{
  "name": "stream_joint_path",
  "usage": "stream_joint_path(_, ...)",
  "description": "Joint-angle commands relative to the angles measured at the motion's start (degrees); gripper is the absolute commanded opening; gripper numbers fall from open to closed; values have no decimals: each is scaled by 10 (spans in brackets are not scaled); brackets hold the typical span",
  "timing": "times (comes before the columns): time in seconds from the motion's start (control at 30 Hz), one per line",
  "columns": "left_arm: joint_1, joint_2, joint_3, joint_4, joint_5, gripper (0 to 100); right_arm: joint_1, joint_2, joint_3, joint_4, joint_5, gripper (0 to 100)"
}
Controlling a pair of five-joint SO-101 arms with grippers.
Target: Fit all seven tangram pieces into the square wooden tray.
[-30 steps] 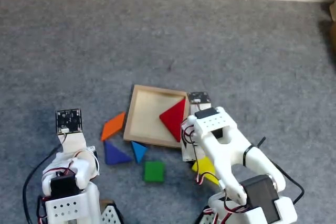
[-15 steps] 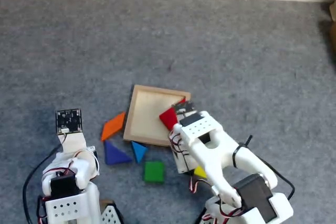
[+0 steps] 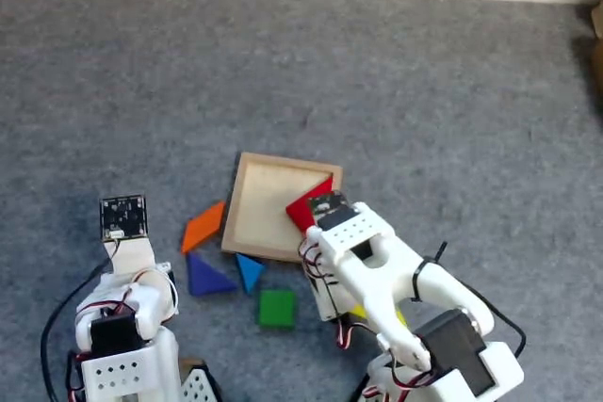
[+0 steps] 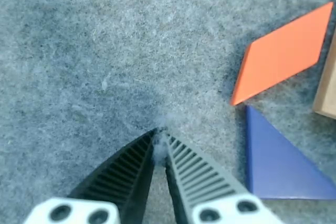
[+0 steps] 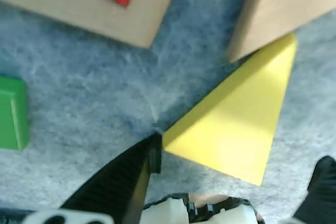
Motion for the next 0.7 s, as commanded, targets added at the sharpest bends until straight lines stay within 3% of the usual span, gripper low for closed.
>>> stream_joint_path(0.0,-5,-4,11,4,4,8,-16,-1,1,13,11,422)
stream_joint_path(0.2,-5,-4,11,4,4,8,-15,-1,0,6,11,422)
stream_joint_path(0.37,-5,-4,11,4,4,8,4,0,4,-62,10,422)
stream_joint_path(0.67,-5,-4,11,4,4,8,33,-1,0,-64,10,421)
